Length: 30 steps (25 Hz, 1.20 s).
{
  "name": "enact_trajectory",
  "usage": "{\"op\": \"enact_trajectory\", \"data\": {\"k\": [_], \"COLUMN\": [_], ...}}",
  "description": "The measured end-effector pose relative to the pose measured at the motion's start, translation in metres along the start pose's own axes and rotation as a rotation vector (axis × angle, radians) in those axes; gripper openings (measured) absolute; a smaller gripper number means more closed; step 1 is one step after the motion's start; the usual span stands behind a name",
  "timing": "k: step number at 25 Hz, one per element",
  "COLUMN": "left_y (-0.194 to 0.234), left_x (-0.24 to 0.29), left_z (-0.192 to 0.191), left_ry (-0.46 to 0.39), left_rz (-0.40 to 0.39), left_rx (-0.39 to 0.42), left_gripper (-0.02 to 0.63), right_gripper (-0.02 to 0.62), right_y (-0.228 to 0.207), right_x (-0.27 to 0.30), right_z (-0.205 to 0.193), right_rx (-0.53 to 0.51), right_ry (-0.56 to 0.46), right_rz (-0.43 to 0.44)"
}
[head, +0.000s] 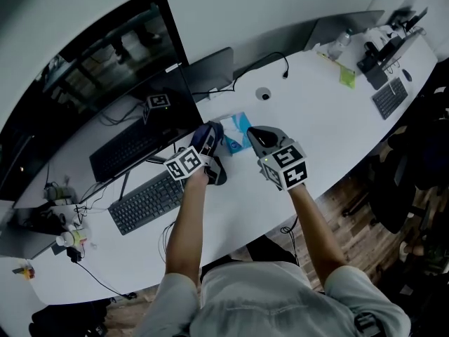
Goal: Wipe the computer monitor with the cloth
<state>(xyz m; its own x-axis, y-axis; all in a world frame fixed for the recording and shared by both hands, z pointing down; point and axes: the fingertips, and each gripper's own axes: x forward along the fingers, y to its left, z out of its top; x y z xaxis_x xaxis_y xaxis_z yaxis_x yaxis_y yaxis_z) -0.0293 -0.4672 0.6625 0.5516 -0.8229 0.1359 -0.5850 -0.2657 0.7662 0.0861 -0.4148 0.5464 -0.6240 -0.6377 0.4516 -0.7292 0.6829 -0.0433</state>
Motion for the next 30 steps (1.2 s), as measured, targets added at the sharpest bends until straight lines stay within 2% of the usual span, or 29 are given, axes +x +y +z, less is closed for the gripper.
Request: {"op": "enact_trajectory", "data": {"k": [6, 11, 19, 24, 30], "left_y": [-0.024, -0.057, -0.098, -0.128, -0.166], "left_x": [0.022, 0.029, 0.011, 0.001, -0.009], "left_z": [0.02, 0.052, 0.094, 0.117, 0.145], "left_ry": [-0.074, -0.194, -0.336, -0.343, -0.331], "left_rz": [0.07, 0.05, -0.021, -0.075, -0.142], "left_rx": [0.043, 0.022, -0.151, -0.162, -0.238], "left_gripper": [0.055, 0.055, 0.055, 0.055, 0.055], "right_gripper": [0.005, 0.005, 0.005, 0.005, 0.005], "right_y": [-0.027, -0.045, -0.053, -0.047, -0.042], "right_x": [-0.007, -0.011, -0.022, -0.024, -0.033], "right_z": [0.013, 0.033, 0.062, 0.081, 0.103], "right_rx": [-0.002, -0.013, -0.058, -0.054, -0.04], "right_ry": [-0.037, -0.076, -0.113, -0.141, -0.177], "right_rz": [-0.003, -0.007, -0.032, -0.022, -0.02]}}
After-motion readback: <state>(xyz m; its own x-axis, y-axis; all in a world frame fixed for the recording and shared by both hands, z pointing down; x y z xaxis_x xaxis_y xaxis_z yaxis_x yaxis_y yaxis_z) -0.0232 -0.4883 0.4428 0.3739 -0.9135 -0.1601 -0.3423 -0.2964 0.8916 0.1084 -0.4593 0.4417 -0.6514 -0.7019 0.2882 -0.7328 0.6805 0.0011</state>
